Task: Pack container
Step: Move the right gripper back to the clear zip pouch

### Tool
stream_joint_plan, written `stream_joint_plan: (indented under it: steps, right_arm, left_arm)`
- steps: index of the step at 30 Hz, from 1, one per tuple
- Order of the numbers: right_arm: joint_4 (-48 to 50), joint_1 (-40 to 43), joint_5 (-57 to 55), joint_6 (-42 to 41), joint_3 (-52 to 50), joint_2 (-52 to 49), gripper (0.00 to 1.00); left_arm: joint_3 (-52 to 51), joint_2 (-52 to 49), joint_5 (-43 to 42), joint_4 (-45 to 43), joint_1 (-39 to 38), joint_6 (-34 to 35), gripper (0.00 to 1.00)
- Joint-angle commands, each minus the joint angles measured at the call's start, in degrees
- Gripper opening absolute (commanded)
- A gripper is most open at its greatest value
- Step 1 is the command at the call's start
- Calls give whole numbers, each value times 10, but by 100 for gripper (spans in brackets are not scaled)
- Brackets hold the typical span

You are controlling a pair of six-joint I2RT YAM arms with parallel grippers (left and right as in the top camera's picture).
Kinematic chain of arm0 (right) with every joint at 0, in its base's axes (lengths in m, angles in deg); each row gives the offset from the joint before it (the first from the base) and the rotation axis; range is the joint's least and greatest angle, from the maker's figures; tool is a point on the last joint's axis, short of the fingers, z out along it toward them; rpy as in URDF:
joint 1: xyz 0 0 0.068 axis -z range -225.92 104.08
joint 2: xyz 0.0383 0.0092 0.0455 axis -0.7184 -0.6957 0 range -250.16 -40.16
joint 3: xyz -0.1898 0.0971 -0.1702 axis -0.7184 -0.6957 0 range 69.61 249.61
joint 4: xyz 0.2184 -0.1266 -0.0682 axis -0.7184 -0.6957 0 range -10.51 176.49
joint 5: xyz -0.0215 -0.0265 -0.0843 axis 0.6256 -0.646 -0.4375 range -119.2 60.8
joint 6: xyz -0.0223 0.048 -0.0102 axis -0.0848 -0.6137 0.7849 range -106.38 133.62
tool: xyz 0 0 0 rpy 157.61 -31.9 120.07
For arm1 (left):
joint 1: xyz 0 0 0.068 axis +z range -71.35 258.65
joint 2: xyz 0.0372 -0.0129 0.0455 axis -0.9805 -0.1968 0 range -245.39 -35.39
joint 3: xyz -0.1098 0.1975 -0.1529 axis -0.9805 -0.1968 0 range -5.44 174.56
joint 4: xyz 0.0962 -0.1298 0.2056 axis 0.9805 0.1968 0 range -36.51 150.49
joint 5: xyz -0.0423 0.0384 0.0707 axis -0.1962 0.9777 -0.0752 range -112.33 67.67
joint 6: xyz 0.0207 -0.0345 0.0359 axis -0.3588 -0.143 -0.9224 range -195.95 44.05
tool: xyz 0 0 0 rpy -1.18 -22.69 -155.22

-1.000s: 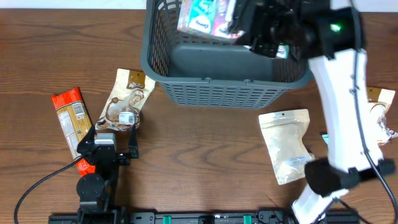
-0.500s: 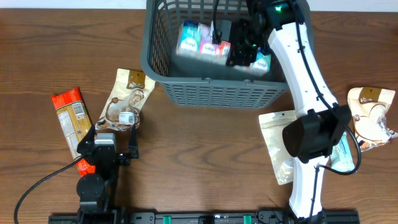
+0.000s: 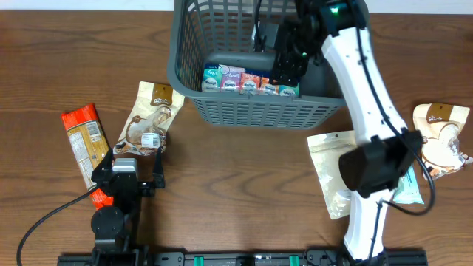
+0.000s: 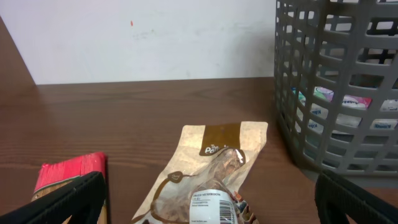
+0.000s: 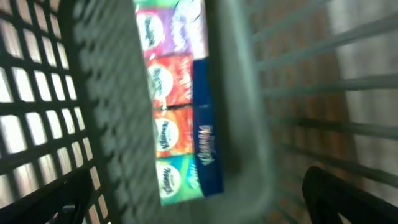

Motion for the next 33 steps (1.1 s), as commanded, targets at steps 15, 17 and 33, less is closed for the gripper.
stream_joint_plan:
  steps: [15, 17, 33]
  right_arm:
    - [-111, 223, -32, -460, 85, 281, 99]
    - [-158, 229, -32, -459, 70, 292, 99]
    - [-72, 227, -34, -483, -441, 584, 99]
  left_arm:
    - [-8, 0, 3, 23, -1, 3, 99]
    - [-8, 0, 3, 23, -1, 3, 99]
    - [-8, 0, 3, 23, -1, 3, 98]
